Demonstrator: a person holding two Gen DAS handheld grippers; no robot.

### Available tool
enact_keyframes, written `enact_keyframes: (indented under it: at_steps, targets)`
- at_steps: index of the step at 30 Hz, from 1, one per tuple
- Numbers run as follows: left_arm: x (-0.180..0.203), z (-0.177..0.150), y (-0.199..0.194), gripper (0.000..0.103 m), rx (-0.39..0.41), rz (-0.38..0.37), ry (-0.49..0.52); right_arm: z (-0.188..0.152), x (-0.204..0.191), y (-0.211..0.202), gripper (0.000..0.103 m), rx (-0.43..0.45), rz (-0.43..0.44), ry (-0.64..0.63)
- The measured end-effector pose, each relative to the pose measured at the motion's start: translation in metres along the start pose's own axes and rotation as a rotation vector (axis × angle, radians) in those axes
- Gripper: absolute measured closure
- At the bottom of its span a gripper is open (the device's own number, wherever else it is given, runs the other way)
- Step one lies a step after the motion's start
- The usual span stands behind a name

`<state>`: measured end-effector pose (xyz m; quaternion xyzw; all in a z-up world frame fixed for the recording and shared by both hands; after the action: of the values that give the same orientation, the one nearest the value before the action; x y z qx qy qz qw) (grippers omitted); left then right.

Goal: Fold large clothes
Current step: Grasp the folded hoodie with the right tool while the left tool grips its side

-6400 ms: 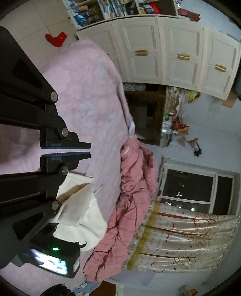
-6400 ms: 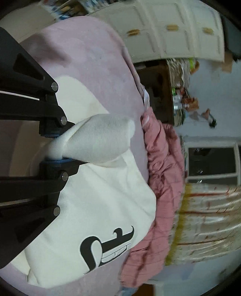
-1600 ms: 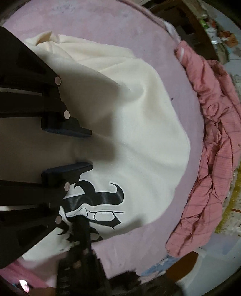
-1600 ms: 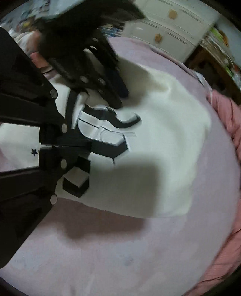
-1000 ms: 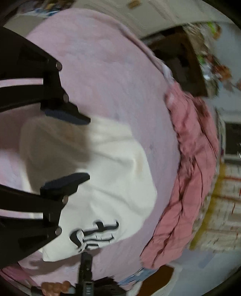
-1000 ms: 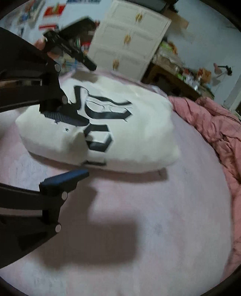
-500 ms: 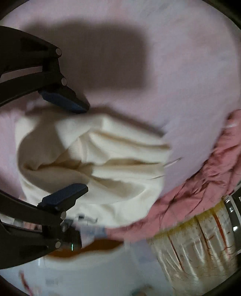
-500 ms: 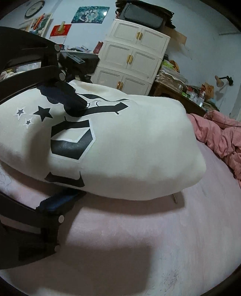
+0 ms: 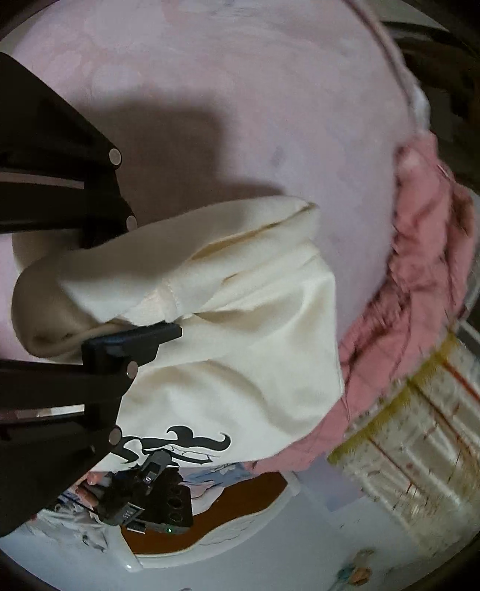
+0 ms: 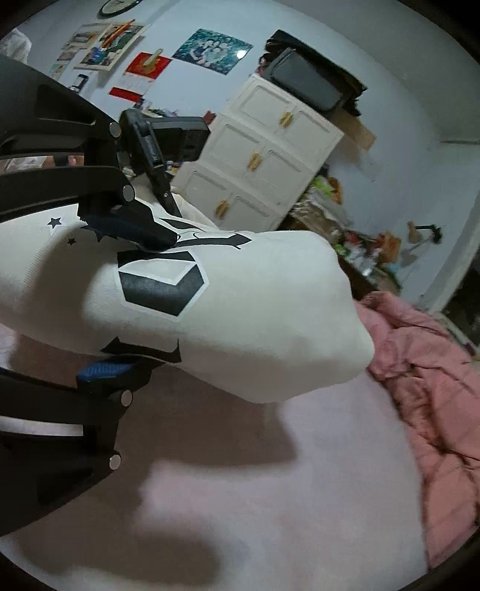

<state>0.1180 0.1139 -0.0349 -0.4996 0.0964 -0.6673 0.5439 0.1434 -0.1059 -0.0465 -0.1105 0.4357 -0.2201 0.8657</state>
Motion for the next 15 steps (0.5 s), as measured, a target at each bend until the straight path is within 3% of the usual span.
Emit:
enact_keyframes:
  at_steps: [5, 9, 15]
  targets:
    - [0.091, 0.016, 0.011, 0.075, 0.053, -0.056, 0.113, 0.037, 0.010, -0.081, 0.047, 0.091, -0.033, 0.008]
    - [0.183, 0.024, 0.042, 0.075, 0.052, -0.117, 0.203, 0.067, 0.026, -0.175, 0.047, 0.194, -0.120, -0.008]
    - [0.352, 0.007, 0.089, 0.075, -0.004, -0.319, 0.334, 0.100, 0.051, -0.351, 0.047, 0.355, -0.269, -0.026]
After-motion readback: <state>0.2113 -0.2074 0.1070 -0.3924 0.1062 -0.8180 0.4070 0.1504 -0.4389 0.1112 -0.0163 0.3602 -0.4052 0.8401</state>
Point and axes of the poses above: each gripper's, at about its wrist camera, not at the fingertips, and y roughly the way its jaws point, x to its right, z to its top, the point moved 10 cm from there along y, roughly the way its jaws point, and after that the axes turned 4 degrees about -y, right-handed, at the moved point
